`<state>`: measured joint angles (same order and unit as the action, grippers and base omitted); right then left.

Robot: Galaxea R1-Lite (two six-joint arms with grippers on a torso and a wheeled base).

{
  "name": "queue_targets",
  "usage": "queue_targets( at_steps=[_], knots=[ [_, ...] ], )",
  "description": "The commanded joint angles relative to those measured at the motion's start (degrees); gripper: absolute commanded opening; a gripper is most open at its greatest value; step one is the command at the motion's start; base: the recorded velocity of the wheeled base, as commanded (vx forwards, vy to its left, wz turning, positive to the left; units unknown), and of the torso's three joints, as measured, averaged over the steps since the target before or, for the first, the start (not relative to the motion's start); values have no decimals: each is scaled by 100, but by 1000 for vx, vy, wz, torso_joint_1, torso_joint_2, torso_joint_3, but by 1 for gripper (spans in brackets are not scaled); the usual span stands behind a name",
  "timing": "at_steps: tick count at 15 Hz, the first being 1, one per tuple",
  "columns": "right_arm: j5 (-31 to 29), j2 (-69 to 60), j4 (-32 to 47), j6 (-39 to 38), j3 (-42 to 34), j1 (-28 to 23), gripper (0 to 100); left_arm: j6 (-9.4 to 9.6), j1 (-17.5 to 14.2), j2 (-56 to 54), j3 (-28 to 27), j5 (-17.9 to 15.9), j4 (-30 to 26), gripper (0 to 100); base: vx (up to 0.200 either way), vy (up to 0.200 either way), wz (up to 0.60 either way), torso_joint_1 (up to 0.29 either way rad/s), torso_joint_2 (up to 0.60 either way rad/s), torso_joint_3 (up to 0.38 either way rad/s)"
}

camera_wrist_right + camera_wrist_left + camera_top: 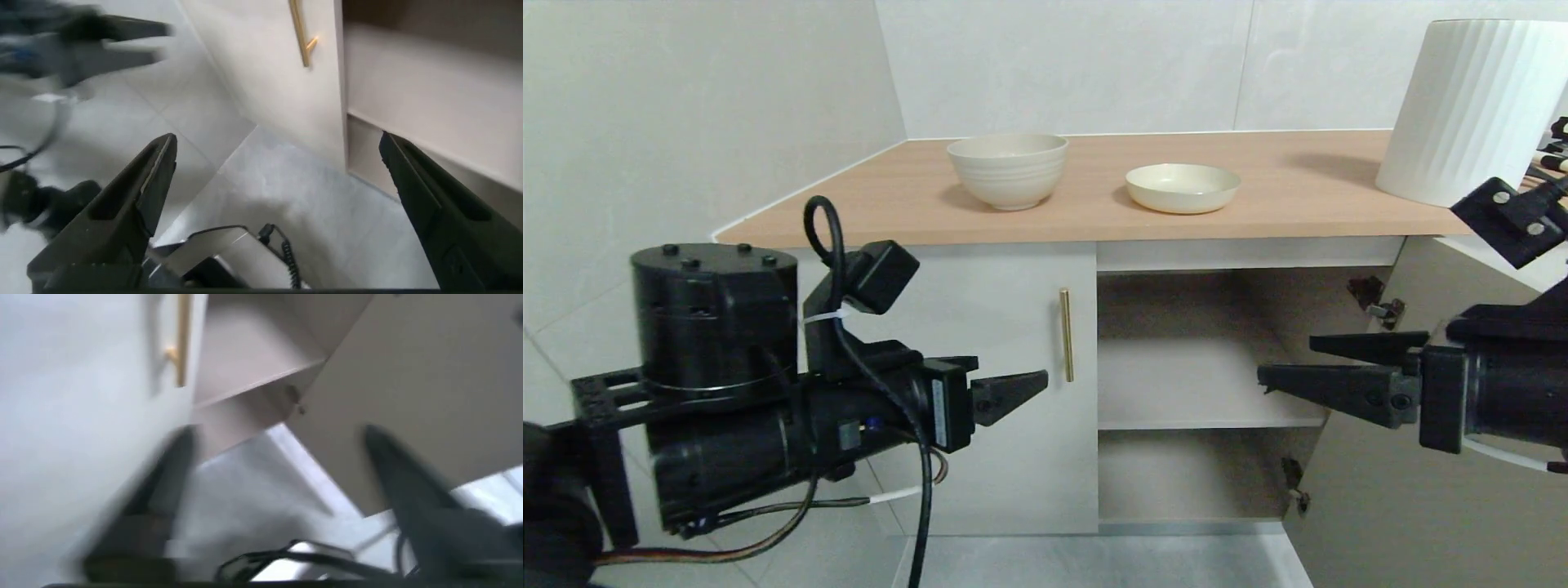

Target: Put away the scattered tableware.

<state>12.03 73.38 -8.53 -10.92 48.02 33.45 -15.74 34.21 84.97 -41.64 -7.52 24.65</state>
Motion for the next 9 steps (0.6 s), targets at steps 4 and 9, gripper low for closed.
queue_targets(
  at_steps=[4,9],
  knots=[
    [-166,335,89,2,164,-14,100,695,-415,-929,218,-118,-74,100,0,0,0,0,0,0],
    [-228,80,590,2,392,-5,100,677,-476,-1325,-213,216,-900,100,0,0,0,0,0,0]
  ],
)
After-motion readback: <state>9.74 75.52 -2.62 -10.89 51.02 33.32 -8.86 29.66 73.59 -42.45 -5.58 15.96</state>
